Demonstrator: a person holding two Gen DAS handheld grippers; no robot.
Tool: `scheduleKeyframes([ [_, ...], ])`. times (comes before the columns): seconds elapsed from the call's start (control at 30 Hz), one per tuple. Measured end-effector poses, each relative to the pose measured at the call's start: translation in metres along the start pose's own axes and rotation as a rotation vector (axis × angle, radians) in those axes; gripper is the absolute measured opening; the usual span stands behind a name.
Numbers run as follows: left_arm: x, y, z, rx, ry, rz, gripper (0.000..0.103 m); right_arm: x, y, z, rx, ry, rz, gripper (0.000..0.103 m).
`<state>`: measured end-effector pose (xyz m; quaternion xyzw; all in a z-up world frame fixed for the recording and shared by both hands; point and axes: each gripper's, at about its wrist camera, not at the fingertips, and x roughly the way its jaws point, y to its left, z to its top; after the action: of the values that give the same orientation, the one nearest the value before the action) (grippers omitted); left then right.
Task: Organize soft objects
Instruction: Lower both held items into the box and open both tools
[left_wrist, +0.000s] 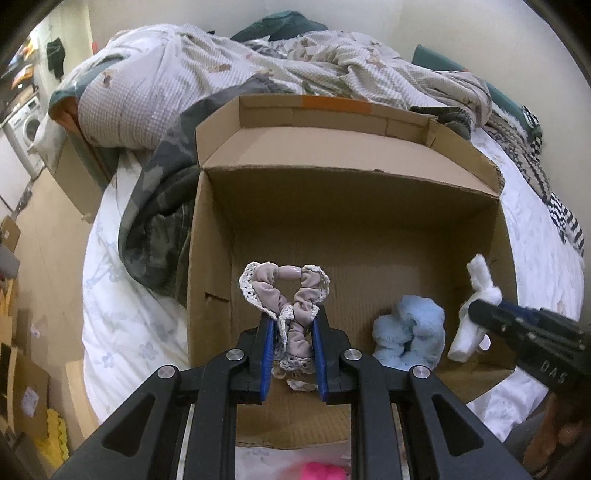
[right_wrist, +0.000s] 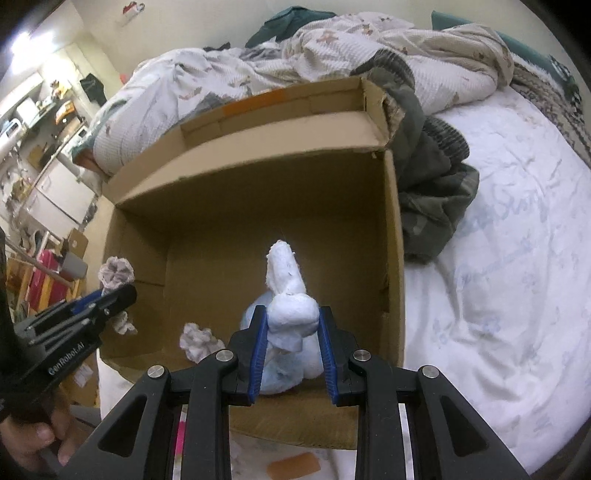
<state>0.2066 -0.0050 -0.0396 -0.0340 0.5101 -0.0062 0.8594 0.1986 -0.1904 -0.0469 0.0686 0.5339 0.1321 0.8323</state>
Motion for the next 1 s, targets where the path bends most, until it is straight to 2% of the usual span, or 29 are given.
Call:
scheduleKeyframes([
  [0.33, 0.009, -0.001, -0.004, -0.019, 0.042, -0.012, 0.018, 0.016, 0.002, -0.004, 0.004, 0.067, 0.021, 0.029],
  [0.5, 0.009, -0.003, -0.004, -0.017, 0.043, -0.016, 0.024, 0.017, 0.003, -0.004, 0.0, 0.069, 0.017, 0.029],
  [0.6, 0.008, -0.004, -0.004, -0.012, 0.042, -0.007, 0.034, 0.018, 0.001, -0.004, 0.008, 0.073, 0.021, 0.029],
  [0.67, 0.007, -0.005, -0.004, -0.011, 0.04, -0.003, 0.051, 0.018, 0.001, -0.004, 0.009, 0.075, 0.022, 0.029],
  [0.83, 0.002, -0.007, -0.003, 0.001, 0.018, 0.001, 0.062, 0.02, 0.003, -0.003, 0.012, 0.081, 0.029, 0.031],
  [0.9, 0.002, -0.007, -0.003, 0.003, 0.016, 0.01, 0.062, 0.021, 0.001, -0.002, 0.023, 0.088, 0.043, 0.045],
  [0.93, 0.002, -0.007, -0.003, 0.002, 0.017, 0.009, 0.062, 0.02, 0.0, -0.002, 0.034, 0.086, 0.052, 0.072],
  [0.97, 0.002, -0.006, -0.002, 0.0, 0.019, 0.007, 0.062, 0.019, -0.001, -0.001, 0.046, 0.075, 0.061, 0.082],
  [1.0, 0.002, -0.006, -0.002, -0.002, 0.02, 0.006, 0.062, 0.015, -0.003, 0.0, 0.061, 0.053, 0.066, 0.082],
])
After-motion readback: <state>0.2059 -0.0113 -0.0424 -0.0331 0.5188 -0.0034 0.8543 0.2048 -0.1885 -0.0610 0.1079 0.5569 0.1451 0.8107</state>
